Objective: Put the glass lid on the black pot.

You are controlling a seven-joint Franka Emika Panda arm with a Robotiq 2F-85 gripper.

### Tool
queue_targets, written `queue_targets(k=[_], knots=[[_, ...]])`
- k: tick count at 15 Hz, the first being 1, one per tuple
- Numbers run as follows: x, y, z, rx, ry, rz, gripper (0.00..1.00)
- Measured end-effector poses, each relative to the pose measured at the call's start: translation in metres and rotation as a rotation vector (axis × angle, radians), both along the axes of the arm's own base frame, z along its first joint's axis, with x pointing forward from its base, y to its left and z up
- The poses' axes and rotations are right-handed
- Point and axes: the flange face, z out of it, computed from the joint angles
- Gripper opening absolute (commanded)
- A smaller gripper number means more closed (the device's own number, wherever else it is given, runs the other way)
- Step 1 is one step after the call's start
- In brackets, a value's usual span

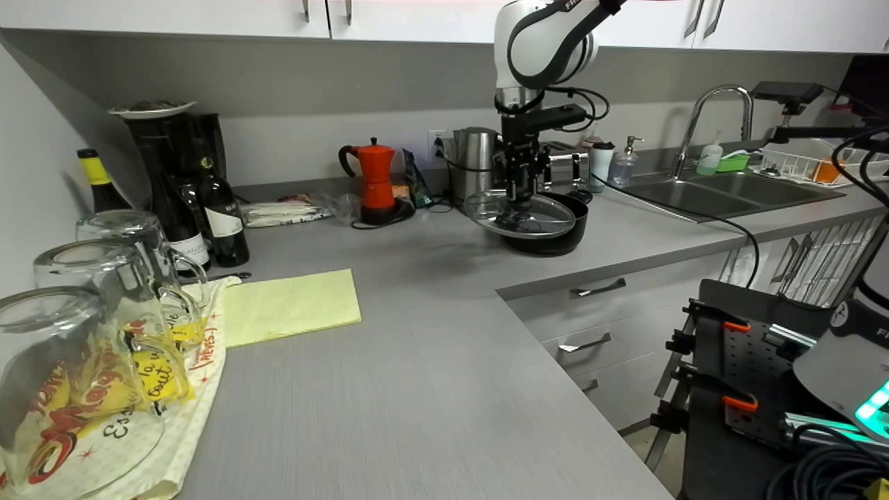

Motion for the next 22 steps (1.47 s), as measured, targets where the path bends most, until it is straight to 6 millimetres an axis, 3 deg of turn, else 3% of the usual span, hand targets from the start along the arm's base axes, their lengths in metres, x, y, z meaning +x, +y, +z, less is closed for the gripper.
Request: queue_targets(k=[5, 10, 22], knots=[[-0.010, -0.065, 0.006, 0.027, -0.001, -0.154, 0.25], [-0.007, -0.112, 0.012, 0.058, 0.028, -0.272, 0.25], [0.024, -0.187, -0.009, 0.034, 0.094, -0.536, 0.25]])
